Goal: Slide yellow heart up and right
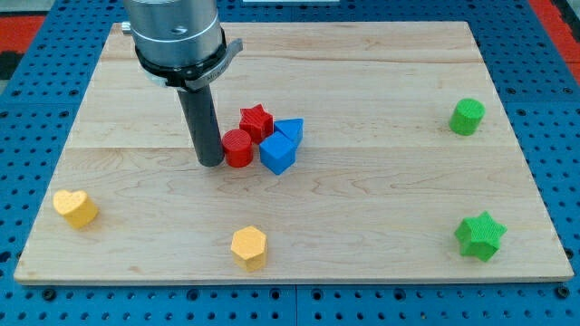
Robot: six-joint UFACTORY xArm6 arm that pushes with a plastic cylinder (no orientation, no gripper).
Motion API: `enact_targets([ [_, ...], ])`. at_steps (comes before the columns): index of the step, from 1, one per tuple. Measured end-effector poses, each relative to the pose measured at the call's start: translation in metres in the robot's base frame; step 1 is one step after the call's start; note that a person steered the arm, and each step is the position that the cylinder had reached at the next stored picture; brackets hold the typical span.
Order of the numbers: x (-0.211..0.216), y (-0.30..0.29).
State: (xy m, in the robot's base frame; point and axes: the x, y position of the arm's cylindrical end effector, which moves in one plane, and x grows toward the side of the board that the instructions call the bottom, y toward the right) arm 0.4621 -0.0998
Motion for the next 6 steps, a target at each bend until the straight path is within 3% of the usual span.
enact_targets([
  [2, 0.002, 0.035],
  [3, 0.012, 0.019],
  [6, 0.091, -0.033],
])
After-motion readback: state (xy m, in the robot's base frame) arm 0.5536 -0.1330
